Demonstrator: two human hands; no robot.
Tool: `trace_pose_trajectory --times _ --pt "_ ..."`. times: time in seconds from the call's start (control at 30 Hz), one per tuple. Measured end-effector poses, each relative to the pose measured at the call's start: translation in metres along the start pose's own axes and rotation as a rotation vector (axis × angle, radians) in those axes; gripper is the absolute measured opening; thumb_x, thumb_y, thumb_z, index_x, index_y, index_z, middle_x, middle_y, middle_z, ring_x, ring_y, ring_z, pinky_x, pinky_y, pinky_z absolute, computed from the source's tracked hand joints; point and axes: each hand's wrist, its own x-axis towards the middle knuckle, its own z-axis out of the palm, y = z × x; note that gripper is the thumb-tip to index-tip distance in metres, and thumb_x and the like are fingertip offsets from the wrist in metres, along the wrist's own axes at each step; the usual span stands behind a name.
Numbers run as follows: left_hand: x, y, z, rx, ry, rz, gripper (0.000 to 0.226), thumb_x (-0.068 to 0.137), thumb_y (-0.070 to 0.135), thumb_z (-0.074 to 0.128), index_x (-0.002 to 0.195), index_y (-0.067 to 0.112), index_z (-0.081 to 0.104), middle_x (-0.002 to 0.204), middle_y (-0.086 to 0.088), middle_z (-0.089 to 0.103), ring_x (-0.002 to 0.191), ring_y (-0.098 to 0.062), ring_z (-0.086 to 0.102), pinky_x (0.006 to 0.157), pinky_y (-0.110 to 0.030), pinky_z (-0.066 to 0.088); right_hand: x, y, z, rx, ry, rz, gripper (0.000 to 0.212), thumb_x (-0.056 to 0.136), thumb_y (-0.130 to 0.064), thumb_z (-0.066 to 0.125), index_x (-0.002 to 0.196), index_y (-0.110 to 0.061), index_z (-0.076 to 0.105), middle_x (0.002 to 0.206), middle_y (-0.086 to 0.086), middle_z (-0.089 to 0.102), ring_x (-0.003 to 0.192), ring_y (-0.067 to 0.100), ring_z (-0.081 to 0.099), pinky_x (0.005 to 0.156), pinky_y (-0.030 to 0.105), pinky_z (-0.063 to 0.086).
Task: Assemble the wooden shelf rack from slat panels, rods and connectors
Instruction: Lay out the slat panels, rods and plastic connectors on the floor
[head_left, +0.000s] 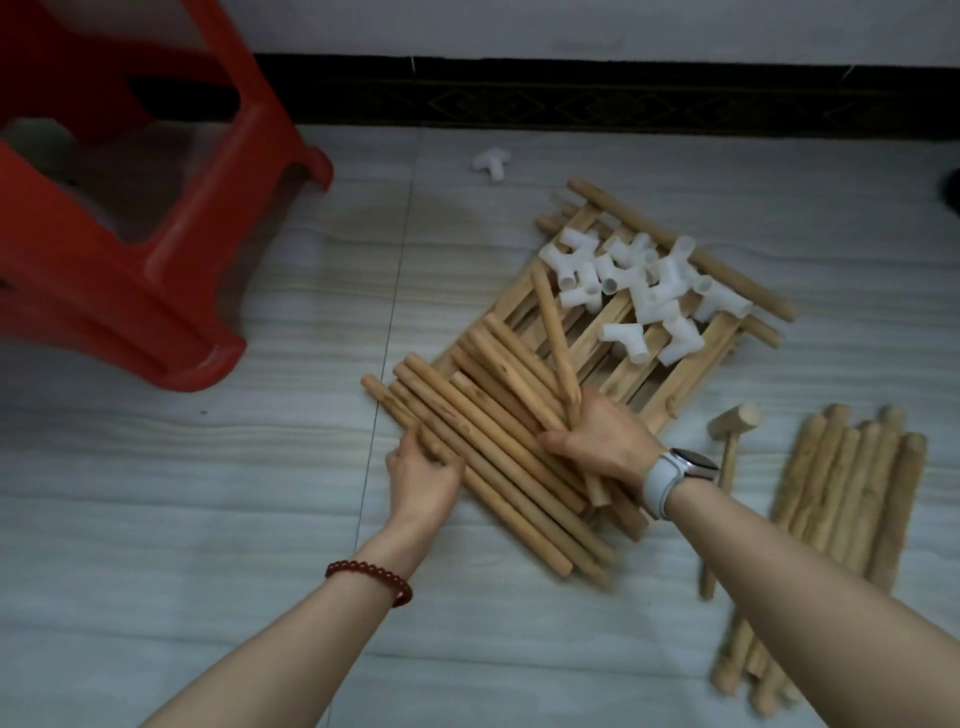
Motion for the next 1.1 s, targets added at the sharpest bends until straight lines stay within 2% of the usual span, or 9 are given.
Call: trace_pose_trajectory --times 0.13,0.2,0.27,0.37,0.43,0.63,0.77,0.9,1.1 --pt "-0.004 0.01 -0.001 -0.398 -0.168 -0.192 0.054 0.089 0.009 0.056 0.14 0.017 0.04 0.14 -0.012 0.042 0.118 -0.027 0.053 0.101 -0.045 0.046 -0.002 -0.008 0.007 0.167 -0.132 -0.062 0.044 0.078 -0.037 0.069 0.113 -0.018 0.051 0.106 0.004 0.061 0.091 0.02 0.058 0.08 0.033 0.049" --pt "-0.009 0.017 -0.006 -0.442 -0.211 -0.241 0.047 0.09 0.021 0.059 0.135 0.018 0.047 0.143 -0.01 0.039 0.119 -0.024 0.052 0.103 -0.045 0.043 -0.003 -0.012 0.007 0.211 -0.182 -0.072 0.043 0.079 -0.033 0.068 0.116 -0.02 0.05 0.111 0.005 0.061 0.095 0.02 0.058 0.086 0.034 0.049" --pt "-0.012 0.021 -0.008 -0.461 -0.232 -0.274 0.057 0.086 0.038 0.064 0.138 0.023 0.046 0.146 -0.007 0.036 0.125 -0.023 0.048 0.104 -0.048 0.041 -0.007 -0.017 0.009 0.246 -0.223 -0.069 0.058 0.078 -0.034 0.069 0.128 -0.019 0.043 0.117 0.006 0.058 0.101 0.022 0.057 0.092 0.037 0.048" --pt "-0.016 0.023 -0.008 -0.643 -0.239 -0.27 0.063 0.082 0.042 0.068 0.138 0.03 0.043 0.138 -0.006 0.05 0.119 -0.026 0.054 0.092 -0.05 0.049 -0.021 -0.027 0.029 0.001 -0.198 -0.175 0.082 0.075 -0.046 0.07 0.142 -0.025 0.027 0.127 0.011 0.047 0.113 0.027 0.048 0.097 0.037 0.043" --pt "-0.017 0.023 -0.006 -0.774 -0.211 -0.271 0.065 0.081 0.037 0.069 0.138 0.023 0.042 0.131 -0.01 0.057 0.114 -0.028 0.058 0.094 -0.052 0.048 -0.03 -0.031 0.039 -0.157 -0.22 -0.243 0.091 0.075 -0.054 0.066 0.147 -0.032 0.016 0.13 0.012 0.032 0.121 0.03 0.034 0.102 0.037 0.036" --pt "-0.01 0.005 -0.01 -0.846 -0.172 -0.359 0.064 0.083 0.025 0.069 0.138 0.008 0.04 0.125 -0.017 0.06 0.115 -0.031 0.058 0.102 -0.05 0.043 -0.026 -0.033 0.038 0.292 -0.203 -0.184 0.054 0.093 -0.032 0.05 0.142 -0.017 0.032 0.14 0.009 0.04 0.123 0.022 0.045 0.098 0.025 0.035" --pt "-0.005 -0.001 -0.01 -0.785 -0.157 -0.344 0.068 0.079 0.022 0.074 0.137 0.009 0.041 0.121 -0.016 0.062 0.111 -0.03 0.061 0.101 -0.049 0.045 -0.018 -0.051 0.051 0.142 -0.229 -0.093 0.043 0.092 -0.027 0.046 0.132 -0.013 0.042 0.126 0.014 0.055 0.113 0.031 0.053 0.094 0.033 0.043" --pt "0.0 -0.009 -0.015 -0.729 -0.108 -0.318 0.07 0.075 0.021 0.077 0.134 0.01 0.042 0.118 -0.015 0.064 0.106 -0.028 0.063 0.097 -0.047 0.048 -0.016 -0.058 0.059 0.054 -0.207 -0.113 0.049 0.09 -0.029 0.051 0.133 -0.01 0.037 0.125 0.015 0.054 0.112 0.031 0.052 0.089 0.031 0.043" --pt "0.007 -0.017 -0.022 -0.682 -0.08 -0.257 0.065 0.078 0.017 0.075 0.135 0.012 0.043 0.12 -0.012 0.063 0.11 -0.026 0.06 0.1 -0.047 0.046 -0.036 -0.06 0.08 -0.136 0.103 -0.268 0.037 0.092 -0.018 0.044 0.128 -0.01 0.042 0.12 0.012 0.051 0.111 0.027 0.047 0.093 0.033 0.039"
